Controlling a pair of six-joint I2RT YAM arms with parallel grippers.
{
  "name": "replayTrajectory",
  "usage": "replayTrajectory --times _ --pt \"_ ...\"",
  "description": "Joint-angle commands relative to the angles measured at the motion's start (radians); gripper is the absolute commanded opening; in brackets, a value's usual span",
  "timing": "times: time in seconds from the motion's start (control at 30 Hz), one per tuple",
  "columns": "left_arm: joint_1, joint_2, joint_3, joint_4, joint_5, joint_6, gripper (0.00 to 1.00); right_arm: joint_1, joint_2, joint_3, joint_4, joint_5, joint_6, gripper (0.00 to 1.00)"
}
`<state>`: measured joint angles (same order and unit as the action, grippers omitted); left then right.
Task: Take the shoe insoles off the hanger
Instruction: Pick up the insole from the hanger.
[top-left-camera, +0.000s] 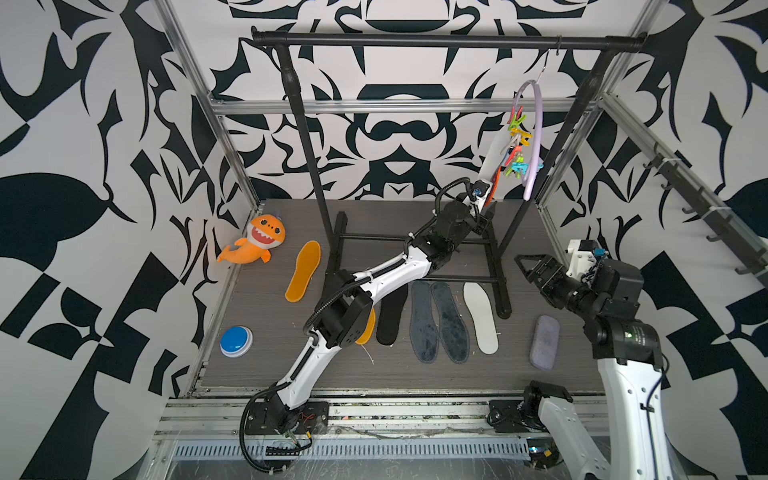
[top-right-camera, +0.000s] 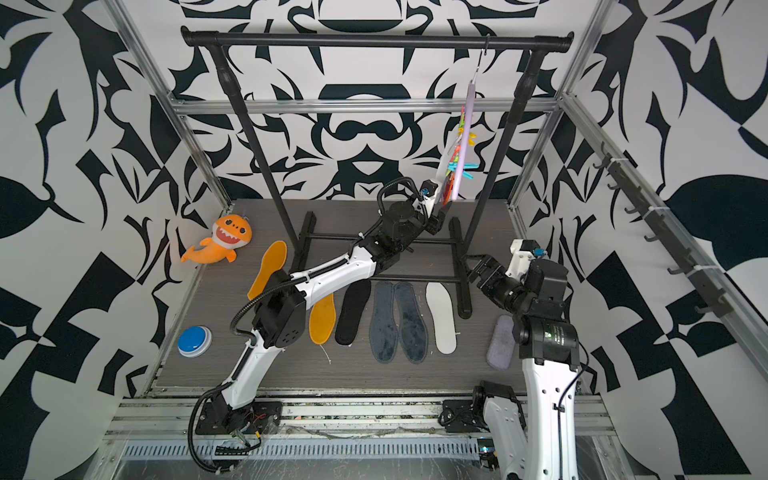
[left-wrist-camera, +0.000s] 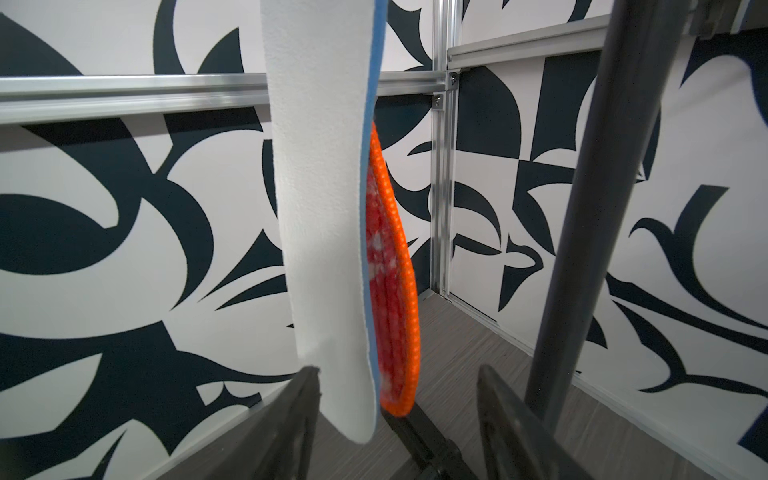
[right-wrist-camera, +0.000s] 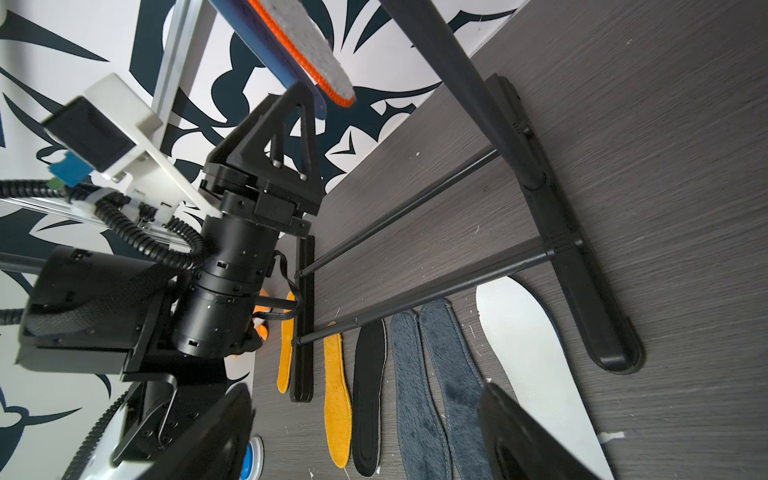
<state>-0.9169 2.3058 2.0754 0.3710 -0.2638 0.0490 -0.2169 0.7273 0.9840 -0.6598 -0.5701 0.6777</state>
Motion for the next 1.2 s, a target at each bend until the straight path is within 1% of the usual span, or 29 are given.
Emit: replayTrajectory --times 0.0,0.2,0.3,0.37,0.57,0.73,0.9,1.03,1.17 --pt "-0.002 0.036 0.044 -0.046 -0.061 0.005 0.59 -0.003 -0.007 -0.002 0.057 -0.03 0.003 0.87" --pt "-0.003 0.054 0.062 -0.043 -0.093 0.017 0.5 -0.003 -0.014 -0.013 0.06 -0.034 0.009 0.87" --pt "-0.003 0.072 0.095 -0.055 -0.096 0.029 0.44 -0.003 -0.018 -0.018 0.064 -0.037 0.013 0.87" --pt "-0.002 0.09 0.125 -0.065 -0.099 0.037 0.42 -0.004 -0.022 -0.021 0.065 -0.042 0.018 0.87" --pt "-0.001 0.165 0.255 -0.12 -0.095 0.057 0.48 -0.003 -0.026 -0.026 0.068 -0.05 0.022 0.87" --pt "-0.002 0.208 0.325 -0.148 -0.093 0.054 0.6 -0.003 -0.022 -0.035 0.073 -0.058 0.026 0.87" --pt "-0.002 0.236 0.367 -0.174 -0.134 0.059 0.6 -0.004 -0.019 -0.048 0.09 -0.069 0.041 0.87" --pt "0.001 0.24 0.37 -0.16 -0.153 0.061 0.54 -0.003 -0.024 -0.05 0.089 -0.07 0.043 0.87" --pt "0.003 0.238 0.366 -0.135 -0.13 0.07 0.43 -0.003 -0.028 -0.052 0.089 -0.071 0.047 0.87"
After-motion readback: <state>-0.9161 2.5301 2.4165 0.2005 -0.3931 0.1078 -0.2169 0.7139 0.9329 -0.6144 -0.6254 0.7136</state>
